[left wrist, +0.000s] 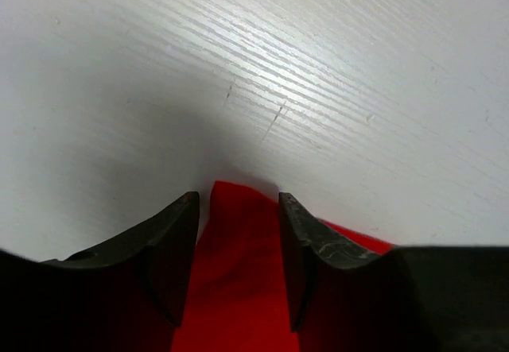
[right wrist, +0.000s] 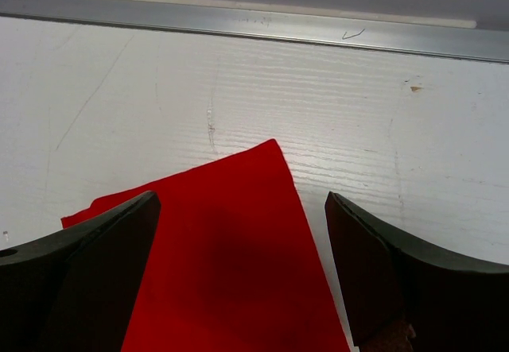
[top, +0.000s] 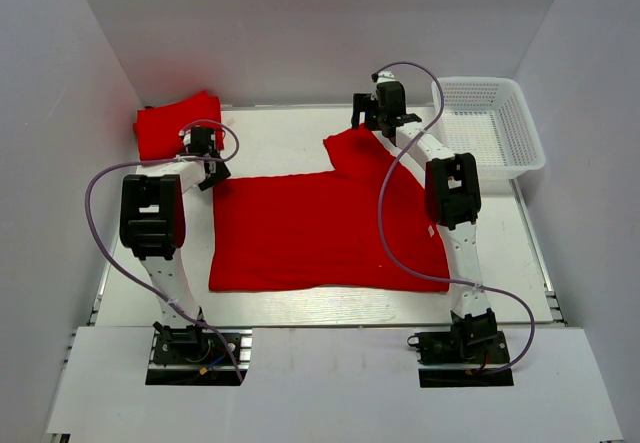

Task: Fold and stack the t-shirts
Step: Grap the side of the flattened tshirt furthest away from the robot with both arms

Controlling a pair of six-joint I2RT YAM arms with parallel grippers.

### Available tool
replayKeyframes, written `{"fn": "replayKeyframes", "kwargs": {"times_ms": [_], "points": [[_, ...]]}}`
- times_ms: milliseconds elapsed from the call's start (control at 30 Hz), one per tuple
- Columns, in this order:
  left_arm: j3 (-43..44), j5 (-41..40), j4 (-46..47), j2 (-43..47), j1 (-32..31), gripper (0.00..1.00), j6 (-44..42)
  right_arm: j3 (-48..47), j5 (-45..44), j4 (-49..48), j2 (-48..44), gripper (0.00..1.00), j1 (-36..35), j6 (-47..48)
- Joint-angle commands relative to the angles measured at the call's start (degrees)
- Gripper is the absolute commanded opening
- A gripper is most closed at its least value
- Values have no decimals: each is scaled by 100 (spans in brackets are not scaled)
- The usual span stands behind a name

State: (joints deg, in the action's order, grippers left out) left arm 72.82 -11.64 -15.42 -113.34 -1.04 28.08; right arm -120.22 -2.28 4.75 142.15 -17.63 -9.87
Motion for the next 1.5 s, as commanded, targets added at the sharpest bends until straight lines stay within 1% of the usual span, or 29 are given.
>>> {"fn": "replayKeyframes", "kwargs": {"times_ms": [0, 33, 67, 100, 133, 200, 233, 267, 300, 400, 567, 800, 833, 867, 933, 967, 1067, 1200, 1233, 1267, 1300, 1400, 1467], "points": [[-171, 206, -584, -197, -72, 53, -135, -186, -158, -273, 50, 90, 40, 20], [-93, 206, -698, -267, -72, 49, -136, -177, -167, -273, 41, 90, 49, -6], [-92, 206, -699, -268, -72, 39, -136, -142, -185, -273, 41, 90, 31, -6], [-170, 206, -699, -215, -72, 33, -301, -116, -202, -299, 41, 90, 49, -15], [-258, 302, -595, -215, -72, 33, -364, -115, -237, -291, 41, 90, 23, -41], [-486, 364, -375, -31, -72, 26, -487, -71, -281, -291, 50, 90, 49, -111], [-679, 425, -200, 39, -72, 20, -487, -45, -281, -291, 33, 90, 40, -138], [-742, 426, -198, 92, -72, 1, -487, -1, -290, -291, 24, 90, 31, -147], [-743, 426, -129, 162, -72, 0, -487, 8, -229, -300, 32, 90, 57, -156], [-795, 373, -58, 163, -72, 0, -566, -1, -19, -352, 59, 90, 31, -94], [-743, 478, 109, 339, -72, 0, -759, -141, -44, -396, 261, 90, 31, -279], [-751, 636, 162, 505, -72, 0, -821, -993, -132, -283, 955, 90, 31, -393], [-751, 637, 162, 506, -72, 0, -821, -1003, -175, -265, 947, 88, 49, -437], [-751, 637, 162, 506, -72, 0, -821, -959, -176, -308, 938, 84, 31, -428], [-751, 689, 110, 506, -72, 0, -821, -986, -185, -238, 947, 72, 23, -454], [-751, 689, 109, 558, -72, 0, -821, -977, -115, -99, 946, 68, 31, -463], [-751, 689, 109, 559, -72, 0, -821, -994, 175, 139, 946, 62, 31, -543], [-699, 689, 57, 611, -72, 0, -821, -1056, 167, 490, 938, 62, -12, -507], [-699, 689, 57, 611, -72, 0, -821, -1064, 341, 613, 938, 61, 5, -568], [-699, 689, 57, 611, -72, 0, -821, -1056, 343, 667, 946, 57, -4, -586], [-699, 689, 57, 611, -72, 0, -821, -1047, 334, 763, 929, 55, -4, -604], [-699, 689, 4, 664, -72, 0, -821, -1073, 264, 939, 920, 53, -21, -569], [-751, 689, 4, 717, -72, 0, -821, -1100, 255, 1018, 929, 44, -21, -551]]}}
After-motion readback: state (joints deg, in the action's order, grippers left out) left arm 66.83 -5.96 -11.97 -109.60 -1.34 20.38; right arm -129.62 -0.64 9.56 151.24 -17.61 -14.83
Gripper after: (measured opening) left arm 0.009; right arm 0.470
